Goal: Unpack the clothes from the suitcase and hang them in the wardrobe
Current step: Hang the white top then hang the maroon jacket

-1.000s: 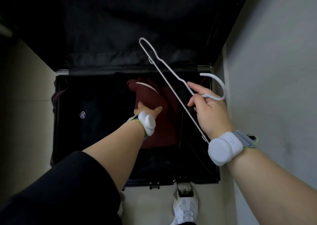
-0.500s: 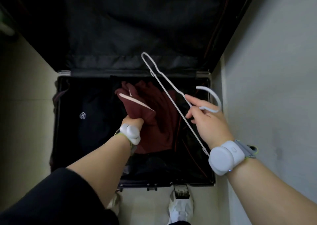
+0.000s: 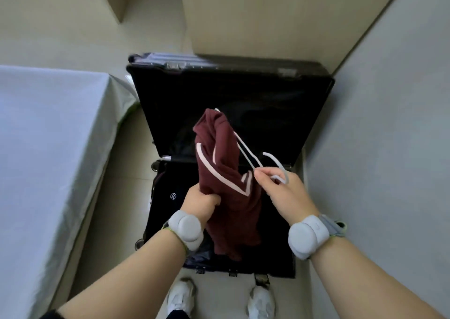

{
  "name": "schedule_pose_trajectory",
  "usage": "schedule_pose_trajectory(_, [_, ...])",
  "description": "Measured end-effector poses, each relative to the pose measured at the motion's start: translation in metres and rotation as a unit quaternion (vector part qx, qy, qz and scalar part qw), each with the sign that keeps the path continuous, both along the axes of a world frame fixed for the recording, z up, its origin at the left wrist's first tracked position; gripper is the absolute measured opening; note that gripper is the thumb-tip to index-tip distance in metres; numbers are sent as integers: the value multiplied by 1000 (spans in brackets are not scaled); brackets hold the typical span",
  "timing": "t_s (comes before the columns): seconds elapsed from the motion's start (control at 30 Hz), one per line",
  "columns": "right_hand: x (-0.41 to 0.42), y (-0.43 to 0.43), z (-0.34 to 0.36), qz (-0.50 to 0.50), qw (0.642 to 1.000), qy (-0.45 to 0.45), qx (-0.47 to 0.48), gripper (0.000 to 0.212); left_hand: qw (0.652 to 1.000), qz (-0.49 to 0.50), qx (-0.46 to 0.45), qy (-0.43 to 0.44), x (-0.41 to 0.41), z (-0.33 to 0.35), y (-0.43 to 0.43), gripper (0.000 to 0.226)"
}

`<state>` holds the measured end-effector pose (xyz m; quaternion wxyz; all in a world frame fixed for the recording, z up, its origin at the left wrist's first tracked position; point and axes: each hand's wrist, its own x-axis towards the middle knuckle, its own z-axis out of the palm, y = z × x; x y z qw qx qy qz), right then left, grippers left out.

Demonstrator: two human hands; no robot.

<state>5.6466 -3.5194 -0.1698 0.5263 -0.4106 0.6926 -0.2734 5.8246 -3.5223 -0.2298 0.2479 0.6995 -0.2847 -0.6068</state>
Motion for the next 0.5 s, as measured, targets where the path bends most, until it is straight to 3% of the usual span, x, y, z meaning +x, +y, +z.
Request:
schedule_pose_trajectory(0.13, [22,-7,87,30,999,-13,-33,27,987,-114,-115,-21,-1,90,21,21])
schedule_pose_trajectory(0.3, [45,-1,198,46,995,-6,-86,10,951,-195,-233,-60,13,205,36,33])
schedule_pose_trajectory(0.4, [55,7,254,42,993,-2,-110,8,955,-174,-232,-56,25,272,46,35])
schedule_pose_trajectory(0.5, [63,14,284,60,989,-7,-135,13,967,-134,-216,38,29,317,50,45])
